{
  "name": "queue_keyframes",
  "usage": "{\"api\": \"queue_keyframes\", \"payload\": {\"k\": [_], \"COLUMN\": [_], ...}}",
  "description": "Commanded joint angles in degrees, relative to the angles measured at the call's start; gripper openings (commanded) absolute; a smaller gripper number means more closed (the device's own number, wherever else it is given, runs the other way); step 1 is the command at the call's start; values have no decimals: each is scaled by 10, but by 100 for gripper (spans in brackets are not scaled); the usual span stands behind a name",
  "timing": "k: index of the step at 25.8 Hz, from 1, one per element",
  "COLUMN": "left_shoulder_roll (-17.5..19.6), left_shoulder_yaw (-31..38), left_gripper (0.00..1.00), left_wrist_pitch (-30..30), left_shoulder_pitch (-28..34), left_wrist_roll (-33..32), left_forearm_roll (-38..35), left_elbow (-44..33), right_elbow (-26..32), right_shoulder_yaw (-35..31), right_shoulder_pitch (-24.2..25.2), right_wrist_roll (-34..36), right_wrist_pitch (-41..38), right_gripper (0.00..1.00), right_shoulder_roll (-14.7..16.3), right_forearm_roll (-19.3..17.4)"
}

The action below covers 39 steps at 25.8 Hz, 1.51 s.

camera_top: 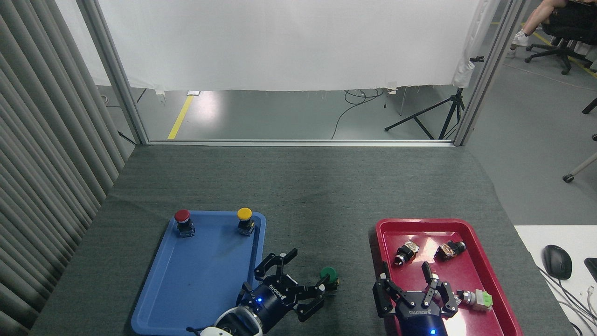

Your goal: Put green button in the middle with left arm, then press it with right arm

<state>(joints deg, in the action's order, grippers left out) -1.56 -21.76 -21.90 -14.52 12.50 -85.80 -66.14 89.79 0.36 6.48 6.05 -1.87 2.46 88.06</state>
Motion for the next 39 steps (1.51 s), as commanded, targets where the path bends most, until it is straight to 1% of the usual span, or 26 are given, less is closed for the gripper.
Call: {"api": "queue_keyframes", "payload": {"k": [1,3,4,6,7,9,10,12,13,15,16,18,19,25,28,31,33,36,39], "left_shoulder_roll": [34,52,57,67,76,103,111,112,114,117,120,136,138,135,137,139,138,139,139], "left_shoulder_yaw": [40,94,125,179,194,208,213,232,240,246,247,251,255,262,262,262,262,262,262], "left_gripper": [99,99,99,99,99,99,99,99,99,99,99,99,99,99,99,99,99,99,99], "left_wrist_pitch": [34,63,74,75,73,79,83,91,101,117,119,121,121,113,113,113,113,113,113], "left_shoulder_pitch": [57,107,133,169,179,184,186,187,187,188,187,189,191,190,189,190,189,189,189], "left_wrist_roll": [0,-2,-1,0,2,9,16,45,50,46,44,32,28,24,24,24,24,24,24], "left_forearm_roll": [7,24,42,73,76,77,77,76,75,76,77,82,83,84,92,104,104,105,105], "left_elbow": [-94,-157,-179,-196,-196,-190,-188,-182,-181,-180,-178,-166,-161,-163,-160,-160,-160,-160,-160], "right_elbow": [-15,-32,-41,-64,-74,-89,-97,-117,-126,-146,-153,-169,-171,-174,-189,-219,-226,-216,-190], "right_shoulder_yaw": [17,33,43,75,90,108,116,129,134,138,138,138,138,137,138,138,139,140,140], "right_shoulder_pitch": [-9,-14,-21,-44,-49,-57,-61,-68,-72,-75,-79,-82,-82,-82,-83,-86,-86,-86,-87], "right_wrist_roll": [5,6,6,6,6,6,6,4,3,2,2,2,2,3,4,6,6,11,32], "right_wrist_pitch": [-1,-1,1,6,6,12,12,13,13,15,15,20,25,47,54,57,60,61,66], "right_gripper": [86,78,71,58,53,45,36,21,13,3,0,0,0,0,0,0,0,0,0], "right_shoulder_roll": [-6,-15,-18,-20,-21,-26,-33,-38,-40,-45,-46,-47,-47,-45,-44,-45,-45,-43,-39], "right_forearm_roll": [0,0,0,1,3,6,10,20,26,34,36,37,37,37,37,37,36,33,33]}}
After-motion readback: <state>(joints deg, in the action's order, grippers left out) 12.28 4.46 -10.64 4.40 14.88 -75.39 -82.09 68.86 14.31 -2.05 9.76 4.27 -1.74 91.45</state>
